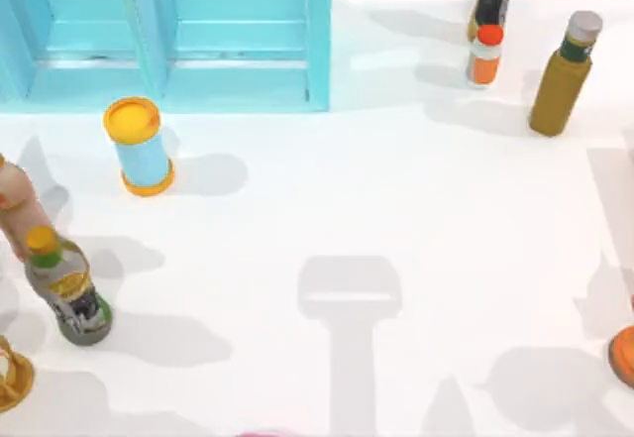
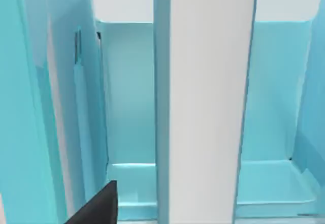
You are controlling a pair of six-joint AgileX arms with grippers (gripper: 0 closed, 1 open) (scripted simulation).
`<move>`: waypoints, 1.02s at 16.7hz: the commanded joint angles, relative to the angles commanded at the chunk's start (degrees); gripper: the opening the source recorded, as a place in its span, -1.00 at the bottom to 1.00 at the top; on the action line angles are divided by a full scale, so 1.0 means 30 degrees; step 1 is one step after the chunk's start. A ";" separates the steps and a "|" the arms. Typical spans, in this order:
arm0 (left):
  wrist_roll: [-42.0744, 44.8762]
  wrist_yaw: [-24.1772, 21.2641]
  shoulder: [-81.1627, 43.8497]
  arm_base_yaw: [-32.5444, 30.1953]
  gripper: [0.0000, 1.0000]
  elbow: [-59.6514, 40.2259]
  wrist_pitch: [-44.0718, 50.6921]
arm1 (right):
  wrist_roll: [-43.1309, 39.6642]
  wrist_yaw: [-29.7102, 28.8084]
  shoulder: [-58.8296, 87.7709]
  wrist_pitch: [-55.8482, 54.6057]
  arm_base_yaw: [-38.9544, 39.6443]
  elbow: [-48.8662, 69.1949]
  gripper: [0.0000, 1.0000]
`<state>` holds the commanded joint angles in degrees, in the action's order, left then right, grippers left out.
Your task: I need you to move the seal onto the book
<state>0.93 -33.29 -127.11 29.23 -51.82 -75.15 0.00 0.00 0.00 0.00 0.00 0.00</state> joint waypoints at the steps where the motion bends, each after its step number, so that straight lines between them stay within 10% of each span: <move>1: 0.0005 -0.0186 -0.0716 0.0164 1.00 -0.0289 -0.0420 | 0.0000 0.0000 0.0000 0.0000 0.0000 0.0000 1.00; 17: -0.0021 0.0791 -0.3880 -0.0865 1.00 -0.5486 0.1565 | 0.0000 0.0000 0.0000 0.0000 0.0000 0.0000 1.00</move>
<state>0.86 -30.92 -138.75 26.64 -68.28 -70.45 0.00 0.00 0.00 0.00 0.00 0.00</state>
